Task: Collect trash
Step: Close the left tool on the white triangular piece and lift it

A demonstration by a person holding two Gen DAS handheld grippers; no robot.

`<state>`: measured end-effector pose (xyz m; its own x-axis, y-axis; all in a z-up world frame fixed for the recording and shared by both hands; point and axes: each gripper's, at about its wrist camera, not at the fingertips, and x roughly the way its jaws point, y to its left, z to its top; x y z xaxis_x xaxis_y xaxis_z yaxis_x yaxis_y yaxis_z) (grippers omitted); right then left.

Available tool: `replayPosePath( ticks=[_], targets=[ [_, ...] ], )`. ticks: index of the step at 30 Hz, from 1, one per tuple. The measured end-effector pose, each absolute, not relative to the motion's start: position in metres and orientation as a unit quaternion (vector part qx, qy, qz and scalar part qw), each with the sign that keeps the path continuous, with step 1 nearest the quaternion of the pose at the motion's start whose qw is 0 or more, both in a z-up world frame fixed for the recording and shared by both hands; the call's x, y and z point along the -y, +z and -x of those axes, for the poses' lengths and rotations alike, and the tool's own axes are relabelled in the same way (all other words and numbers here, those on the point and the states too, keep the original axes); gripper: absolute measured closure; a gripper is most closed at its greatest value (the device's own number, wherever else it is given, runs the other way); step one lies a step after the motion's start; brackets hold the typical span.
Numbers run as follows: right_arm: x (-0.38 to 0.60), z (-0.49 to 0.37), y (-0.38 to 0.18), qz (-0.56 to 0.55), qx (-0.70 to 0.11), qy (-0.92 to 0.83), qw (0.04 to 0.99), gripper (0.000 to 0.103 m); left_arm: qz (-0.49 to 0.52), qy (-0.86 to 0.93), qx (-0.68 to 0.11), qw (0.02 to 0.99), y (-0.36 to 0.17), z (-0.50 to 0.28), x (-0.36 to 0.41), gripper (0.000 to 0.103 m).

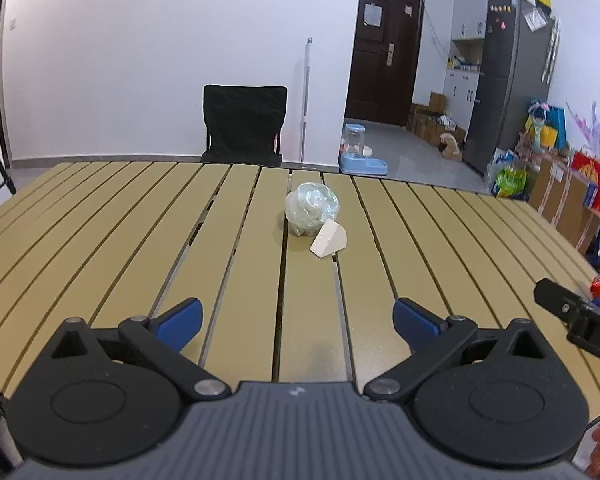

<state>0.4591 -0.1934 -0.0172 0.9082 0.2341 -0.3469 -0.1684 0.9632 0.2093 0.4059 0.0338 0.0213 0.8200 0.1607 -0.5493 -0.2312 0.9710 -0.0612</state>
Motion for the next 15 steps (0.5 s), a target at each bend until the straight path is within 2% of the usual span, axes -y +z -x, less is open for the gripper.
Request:
replayPosePath(
  ticks=[7,15],
  targets=[
    [0.215,-0.474,-0.026,-0.105,-0.201,0.068,0.972,0.0,0.048,0.099,-0.292,0.95,0.023,-0.428,-0.032,0.0],
    [0.23,-0.49,-0.04,-0.106,-0.222,0.042,0.968,0.0,0.041,0.107,-0.309,0.944,0.018,-0.492,-0.037,0.0]
  ],
)
